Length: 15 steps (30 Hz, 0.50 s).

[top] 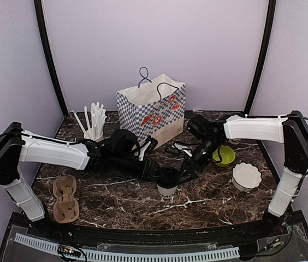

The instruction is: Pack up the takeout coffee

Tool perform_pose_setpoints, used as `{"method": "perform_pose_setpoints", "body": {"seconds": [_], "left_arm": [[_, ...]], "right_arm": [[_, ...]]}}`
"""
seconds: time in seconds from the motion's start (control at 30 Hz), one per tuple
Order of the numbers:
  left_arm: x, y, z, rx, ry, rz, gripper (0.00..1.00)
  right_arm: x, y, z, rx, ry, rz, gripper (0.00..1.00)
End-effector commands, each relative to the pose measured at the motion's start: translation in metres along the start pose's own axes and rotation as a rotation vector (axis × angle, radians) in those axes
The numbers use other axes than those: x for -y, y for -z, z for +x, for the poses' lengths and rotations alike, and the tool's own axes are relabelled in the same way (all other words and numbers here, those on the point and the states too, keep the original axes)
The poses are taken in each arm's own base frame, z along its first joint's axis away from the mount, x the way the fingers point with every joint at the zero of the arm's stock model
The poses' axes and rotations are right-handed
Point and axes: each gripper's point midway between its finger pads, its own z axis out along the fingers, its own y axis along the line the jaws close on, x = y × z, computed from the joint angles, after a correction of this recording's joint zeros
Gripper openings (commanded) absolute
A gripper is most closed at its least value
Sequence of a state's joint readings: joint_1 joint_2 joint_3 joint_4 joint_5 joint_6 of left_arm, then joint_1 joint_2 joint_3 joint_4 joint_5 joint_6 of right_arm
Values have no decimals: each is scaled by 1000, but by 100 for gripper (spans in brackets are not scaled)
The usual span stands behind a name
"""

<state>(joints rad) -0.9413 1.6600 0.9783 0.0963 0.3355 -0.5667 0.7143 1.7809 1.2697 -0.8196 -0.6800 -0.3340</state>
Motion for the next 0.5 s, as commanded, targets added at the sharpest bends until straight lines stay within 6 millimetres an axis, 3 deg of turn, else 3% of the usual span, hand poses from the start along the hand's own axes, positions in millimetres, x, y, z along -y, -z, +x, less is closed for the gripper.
{"method": "perform_pose_setpoints", "body": {"seconds": [0.0,0.1,0.17,0.33,0.47], "left_arm": [[-22,3,23,-58,7,-96,63],[-8,11,7,-11,-37,-66,67],[8,21,-15,43,-77,-44,69],[27,35,-41,83,-144,-45,75],[35,49,-57,121,-197,-66,79]], "right_arm": [[40,-6,-2,-37,78,188,73],[8,14,-19,26,164,108,76],[-9,31,-30,73,221,94,79],[-28,54,-44,111,291,96,83],[-34,60,-49,120,328,90,83]]}}
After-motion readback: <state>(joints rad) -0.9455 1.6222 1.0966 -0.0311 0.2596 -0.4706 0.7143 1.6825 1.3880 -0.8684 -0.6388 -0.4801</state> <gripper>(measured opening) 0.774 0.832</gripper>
